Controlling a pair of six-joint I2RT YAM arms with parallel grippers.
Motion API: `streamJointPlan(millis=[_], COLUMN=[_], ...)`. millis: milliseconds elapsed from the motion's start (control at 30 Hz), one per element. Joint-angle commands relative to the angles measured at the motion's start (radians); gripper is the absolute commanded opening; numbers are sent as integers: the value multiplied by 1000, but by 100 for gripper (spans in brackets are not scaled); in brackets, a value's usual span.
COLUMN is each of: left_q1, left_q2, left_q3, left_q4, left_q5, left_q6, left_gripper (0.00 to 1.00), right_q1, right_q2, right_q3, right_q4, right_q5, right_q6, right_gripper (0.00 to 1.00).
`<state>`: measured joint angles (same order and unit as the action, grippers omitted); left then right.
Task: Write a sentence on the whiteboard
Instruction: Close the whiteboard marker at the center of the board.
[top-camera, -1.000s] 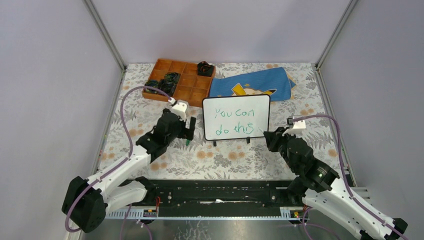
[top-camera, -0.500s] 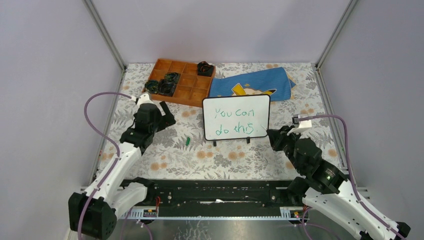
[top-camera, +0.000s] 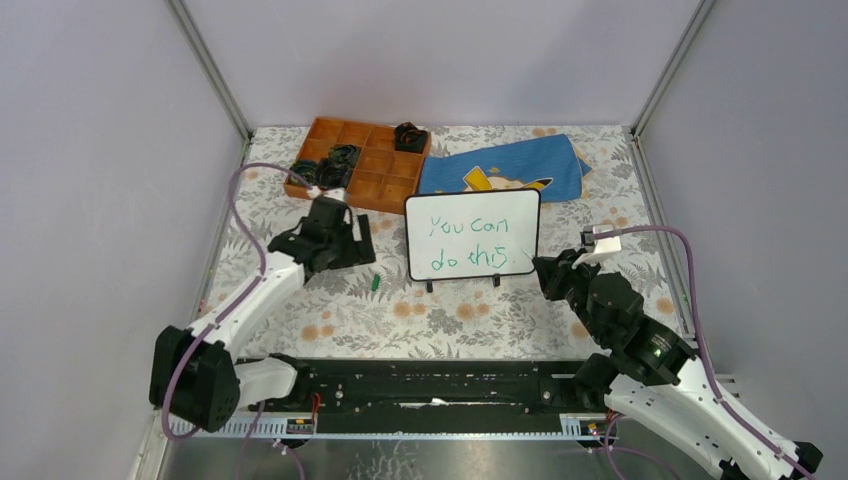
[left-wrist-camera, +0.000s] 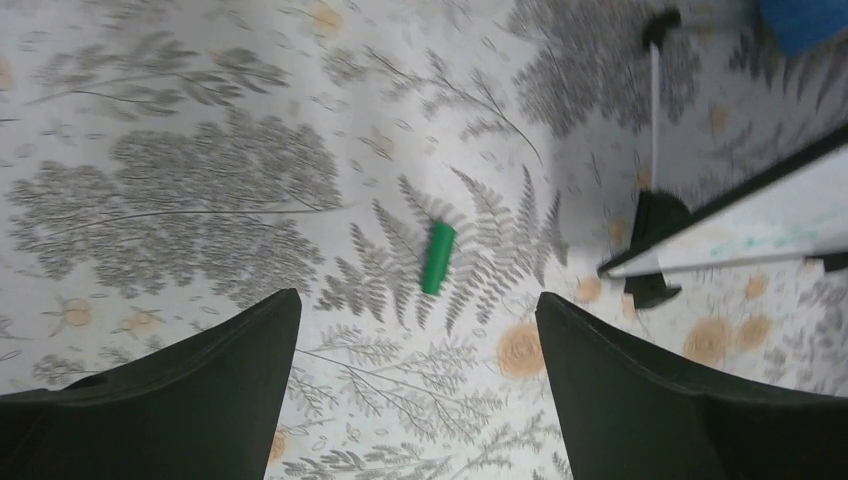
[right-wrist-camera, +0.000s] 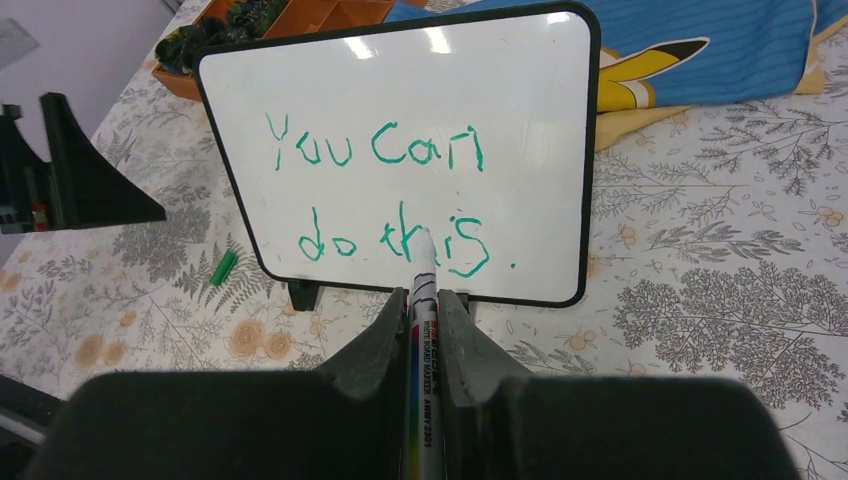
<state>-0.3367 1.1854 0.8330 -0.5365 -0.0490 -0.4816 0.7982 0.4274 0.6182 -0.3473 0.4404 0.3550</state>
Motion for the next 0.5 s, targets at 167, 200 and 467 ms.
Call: streamJointPlan(millis=[167, 200, 467], left_q1=[-117, -117, -149], left_q2=[226, 243, 385], left_q3=[119, 124, 169], left_q4=[-117, -116, -114], left_q5=[-20, -21, -20], left_q6=[88, 91, 124], left_gripper=[83, 80, 58], right_q1=[-6, -6, -5], right_q2=[2, -2, -19], right_q3=[19, 21, 20], right_q4=[37, 33, 20], right_q5=[-19, -19, -12], right_q6=[-22, -21, -22], right_gripper=[0, 0, 0])
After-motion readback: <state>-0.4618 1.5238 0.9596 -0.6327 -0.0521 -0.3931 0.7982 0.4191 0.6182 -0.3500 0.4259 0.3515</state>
